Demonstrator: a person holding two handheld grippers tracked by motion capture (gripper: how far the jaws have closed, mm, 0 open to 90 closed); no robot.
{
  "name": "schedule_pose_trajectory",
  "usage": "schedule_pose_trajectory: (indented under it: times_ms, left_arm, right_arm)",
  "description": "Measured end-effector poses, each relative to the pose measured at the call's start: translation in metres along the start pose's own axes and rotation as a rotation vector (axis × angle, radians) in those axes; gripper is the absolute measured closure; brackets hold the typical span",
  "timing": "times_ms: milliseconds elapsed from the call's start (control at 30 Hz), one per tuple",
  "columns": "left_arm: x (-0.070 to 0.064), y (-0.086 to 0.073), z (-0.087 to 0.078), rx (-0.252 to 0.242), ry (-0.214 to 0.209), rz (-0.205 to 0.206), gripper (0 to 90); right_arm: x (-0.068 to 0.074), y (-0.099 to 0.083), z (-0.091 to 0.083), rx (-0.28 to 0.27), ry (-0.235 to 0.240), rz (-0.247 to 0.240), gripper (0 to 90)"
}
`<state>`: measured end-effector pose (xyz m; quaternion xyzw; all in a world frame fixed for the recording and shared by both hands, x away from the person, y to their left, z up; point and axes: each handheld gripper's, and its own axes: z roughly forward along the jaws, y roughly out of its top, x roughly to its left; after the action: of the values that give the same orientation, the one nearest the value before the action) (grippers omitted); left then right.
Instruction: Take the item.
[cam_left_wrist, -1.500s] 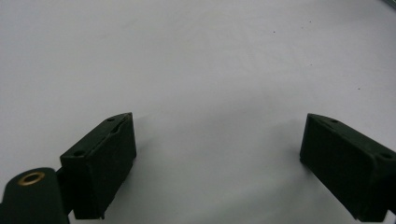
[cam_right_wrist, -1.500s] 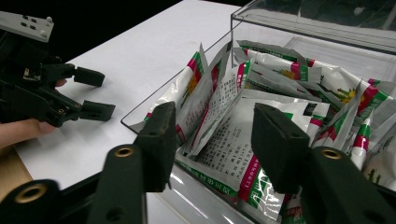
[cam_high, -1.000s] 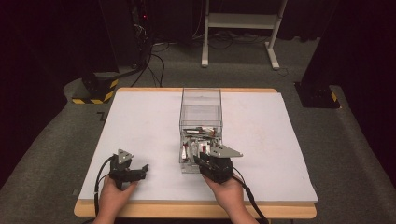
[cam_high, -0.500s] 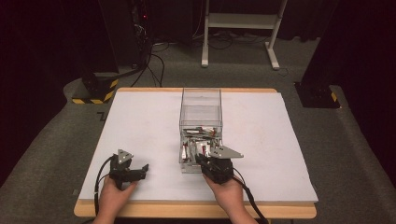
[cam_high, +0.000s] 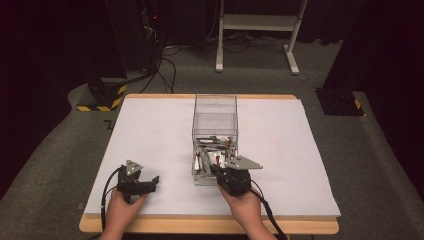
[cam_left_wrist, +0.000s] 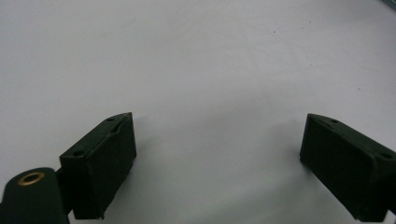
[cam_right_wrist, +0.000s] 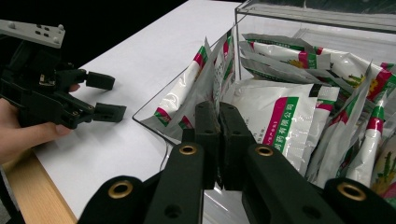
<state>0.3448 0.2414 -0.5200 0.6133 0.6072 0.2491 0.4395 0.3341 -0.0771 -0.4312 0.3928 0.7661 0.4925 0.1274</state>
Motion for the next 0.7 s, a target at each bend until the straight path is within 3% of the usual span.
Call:
schedule_pose_trajectory:
  times_ms: [700]
  left_arm:
    - [0.0, 0.0, 0.0, 0.001, 0.0, 0.001, 10.7]
  right_arm:
    - [-0.002, 0.006, -0.012, -0.062, -0.006, 0.0, 89.2]
